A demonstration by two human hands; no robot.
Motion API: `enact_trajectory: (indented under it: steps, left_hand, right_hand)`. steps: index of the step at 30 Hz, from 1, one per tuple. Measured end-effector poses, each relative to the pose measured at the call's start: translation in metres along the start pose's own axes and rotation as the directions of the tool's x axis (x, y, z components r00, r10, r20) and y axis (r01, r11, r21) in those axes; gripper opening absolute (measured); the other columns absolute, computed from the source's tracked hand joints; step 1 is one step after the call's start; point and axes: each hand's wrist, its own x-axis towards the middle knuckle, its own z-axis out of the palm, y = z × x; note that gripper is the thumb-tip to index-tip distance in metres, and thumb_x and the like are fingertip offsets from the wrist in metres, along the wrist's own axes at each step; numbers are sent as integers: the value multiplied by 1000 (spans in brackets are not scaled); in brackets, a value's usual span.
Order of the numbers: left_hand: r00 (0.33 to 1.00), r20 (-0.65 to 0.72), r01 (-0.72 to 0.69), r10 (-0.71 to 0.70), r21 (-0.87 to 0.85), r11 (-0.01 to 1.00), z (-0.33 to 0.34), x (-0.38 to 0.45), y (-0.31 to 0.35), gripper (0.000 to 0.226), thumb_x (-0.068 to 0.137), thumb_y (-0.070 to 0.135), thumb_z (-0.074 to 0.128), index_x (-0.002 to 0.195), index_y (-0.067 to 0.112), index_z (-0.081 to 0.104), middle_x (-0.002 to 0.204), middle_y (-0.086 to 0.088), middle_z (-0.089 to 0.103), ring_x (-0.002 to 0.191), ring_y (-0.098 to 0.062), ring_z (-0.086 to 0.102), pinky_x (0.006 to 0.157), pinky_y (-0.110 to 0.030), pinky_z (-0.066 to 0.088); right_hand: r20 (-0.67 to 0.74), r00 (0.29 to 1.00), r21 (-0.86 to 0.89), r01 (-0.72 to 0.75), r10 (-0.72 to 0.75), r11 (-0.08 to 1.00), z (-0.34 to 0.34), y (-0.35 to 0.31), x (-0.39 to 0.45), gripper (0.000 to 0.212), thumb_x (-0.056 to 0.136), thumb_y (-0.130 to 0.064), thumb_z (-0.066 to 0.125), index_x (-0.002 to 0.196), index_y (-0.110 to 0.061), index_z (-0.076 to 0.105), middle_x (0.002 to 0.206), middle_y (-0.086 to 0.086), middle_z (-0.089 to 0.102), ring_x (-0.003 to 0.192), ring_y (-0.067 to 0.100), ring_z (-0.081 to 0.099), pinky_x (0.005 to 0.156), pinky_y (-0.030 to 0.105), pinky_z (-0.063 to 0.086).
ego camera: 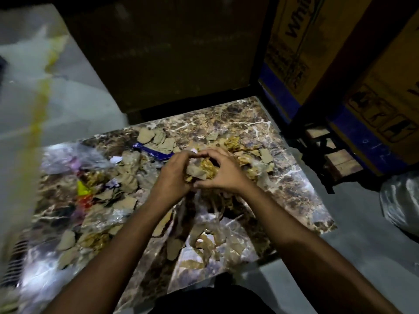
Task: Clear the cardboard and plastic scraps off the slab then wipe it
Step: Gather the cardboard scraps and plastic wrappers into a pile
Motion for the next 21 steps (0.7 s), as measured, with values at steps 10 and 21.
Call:
enact_trajectory:
  steps: [10, 21]
  left_hand:
    - [942, 164, 246, -292, 251, 936, -17, -30, -76, 112, 68, 41, 90, 155, 30, 21, 161, -3, 25, 148, -30, 17, 120, -53, 25]
    - [978, 149, 104, -144, 250, 963, -15, -15, -28, 110, 74, 52, 78, 157, 40, 7, 165, 3, 8, 148, -23, 5, 119, -57, 14]
  right_hand:
    - [277, 959, -350, 48, 55, 936, 54, -13, 35, 133, 50, -59, 93, 157, -44, 15, 169, -7, -9, 155, 29, 1, 119, 62, 17]
    - [-2, 1000, -249, 18, -19, 968, -14, 5, 14, 80, 79, -31, 83, 147, -41, 43, 154, -4, 41, 139, 17, 40, 113, 40, 37]
